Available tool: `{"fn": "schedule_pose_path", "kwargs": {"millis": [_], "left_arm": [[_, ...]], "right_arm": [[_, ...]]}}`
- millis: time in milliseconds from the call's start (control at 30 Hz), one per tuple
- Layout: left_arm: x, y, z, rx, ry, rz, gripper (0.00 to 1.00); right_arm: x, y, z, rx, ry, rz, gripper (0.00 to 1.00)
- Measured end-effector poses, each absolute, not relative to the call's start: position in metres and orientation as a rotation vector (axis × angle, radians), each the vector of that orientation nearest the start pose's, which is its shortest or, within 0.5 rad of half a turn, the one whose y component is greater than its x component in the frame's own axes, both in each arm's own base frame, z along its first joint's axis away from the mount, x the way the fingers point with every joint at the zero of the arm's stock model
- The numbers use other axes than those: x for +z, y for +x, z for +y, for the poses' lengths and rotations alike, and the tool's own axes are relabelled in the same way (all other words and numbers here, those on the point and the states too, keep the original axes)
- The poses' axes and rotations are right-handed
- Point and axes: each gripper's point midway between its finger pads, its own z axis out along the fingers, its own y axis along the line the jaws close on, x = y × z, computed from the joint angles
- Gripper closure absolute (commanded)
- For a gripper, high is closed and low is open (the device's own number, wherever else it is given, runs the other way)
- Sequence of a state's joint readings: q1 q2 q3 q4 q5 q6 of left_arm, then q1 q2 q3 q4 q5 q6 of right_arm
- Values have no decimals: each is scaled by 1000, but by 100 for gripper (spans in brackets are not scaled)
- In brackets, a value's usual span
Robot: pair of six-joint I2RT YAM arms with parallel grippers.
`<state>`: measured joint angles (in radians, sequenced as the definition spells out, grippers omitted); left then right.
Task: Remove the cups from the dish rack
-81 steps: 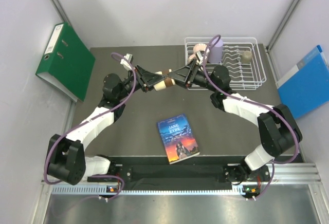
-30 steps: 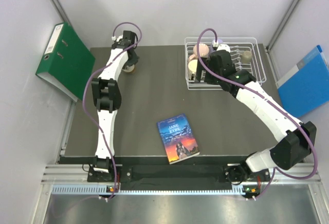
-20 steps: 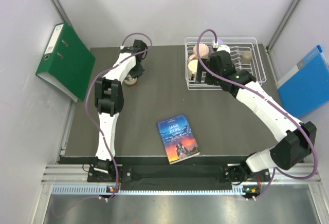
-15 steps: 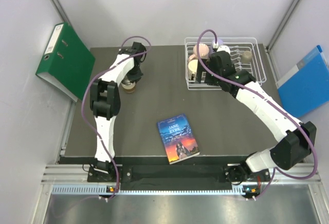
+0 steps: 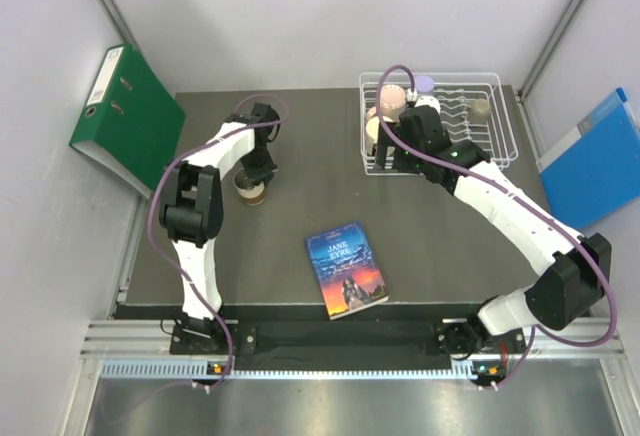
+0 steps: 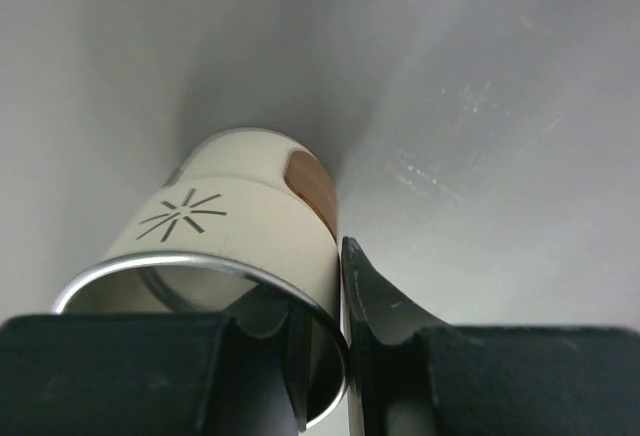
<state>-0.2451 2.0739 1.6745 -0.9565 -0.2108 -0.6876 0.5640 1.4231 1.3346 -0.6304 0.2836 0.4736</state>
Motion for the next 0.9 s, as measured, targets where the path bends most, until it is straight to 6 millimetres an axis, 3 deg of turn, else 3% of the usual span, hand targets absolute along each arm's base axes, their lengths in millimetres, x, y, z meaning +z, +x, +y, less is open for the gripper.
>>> {"fn": "schedule_pose_path", "kwargs": {"millis": [267, 467, 633, 867, 900], "left_arm": [[51, 402, -94, 104, -650, 2766, 100], [52, 402, -94, 98, -648, 2756, 67], [54, 398, -92, 105, -645, 2743, 50], [83, 402, -91, 92, -644, 2664, 34], [89, 402, -91, 89, -645, 2647, 26]], "right_arm": [[217, 343, 189, 232, 35, 2276, 0], [213, 340, 189, 225, 35, 2288, 0], [213, 340, 190, 224, 31, 2287, 0], [207, 341, 192, 204, 22, 2299, 0], [207, 341, 192, 195, 18, 2300, 0]]}}
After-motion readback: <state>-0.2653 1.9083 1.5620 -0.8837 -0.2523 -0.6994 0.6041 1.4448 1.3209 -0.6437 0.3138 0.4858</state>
